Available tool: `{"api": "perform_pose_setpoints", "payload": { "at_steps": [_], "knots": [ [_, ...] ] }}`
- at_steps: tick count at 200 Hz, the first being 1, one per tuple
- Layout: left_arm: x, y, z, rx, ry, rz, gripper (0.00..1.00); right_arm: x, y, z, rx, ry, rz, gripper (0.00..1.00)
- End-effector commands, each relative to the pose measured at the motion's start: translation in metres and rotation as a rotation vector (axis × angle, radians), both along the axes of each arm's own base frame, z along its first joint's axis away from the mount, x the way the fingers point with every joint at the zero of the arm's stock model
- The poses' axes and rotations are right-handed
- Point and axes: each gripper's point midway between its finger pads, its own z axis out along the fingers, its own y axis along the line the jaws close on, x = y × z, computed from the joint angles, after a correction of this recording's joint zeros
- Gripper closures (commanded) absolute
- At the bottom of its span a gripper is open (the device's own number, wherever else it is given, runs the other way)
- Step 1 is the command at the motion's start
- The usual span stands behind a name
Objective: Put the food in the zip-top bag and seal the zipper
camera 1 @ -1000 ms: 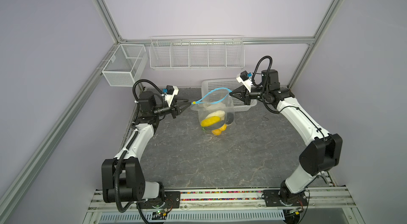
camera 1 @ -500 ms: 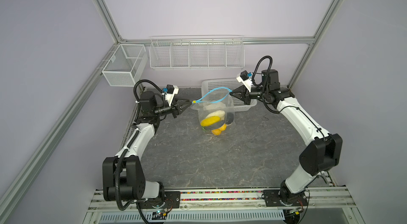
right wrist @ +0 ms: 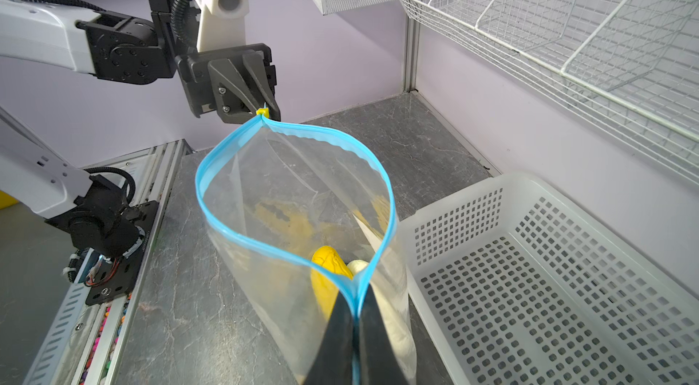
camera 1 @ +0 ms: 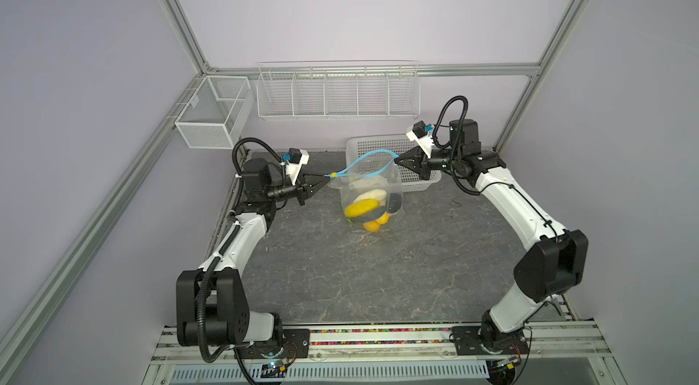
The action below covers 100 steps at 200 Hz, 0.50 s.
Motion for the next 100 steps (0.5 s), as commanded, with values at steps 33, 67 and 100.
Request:
{"api": "perform_pose_setpoints", "payload": {
  "at_steps": [33,67,100],
  "knots": [
    [-0.020,-0.015,0.022,0.049,-0.084,0.043,1.00,0.002,-0.004,0.002,0.004,-0.004,-0.015,0.94],
    [-0.022,-0.011,0.035,0.033,-0.109,0.118,1.00,-0.003,-0.007,0.003,-0.006,-0.016,-0.034,0.94],
    [-0.020,-0.005,0.036,0.004,-0.081,0.205,1.00,-0.010,-0.011,0.008,-0.020,-0.010,-0.042,0.94]
  ]
}}
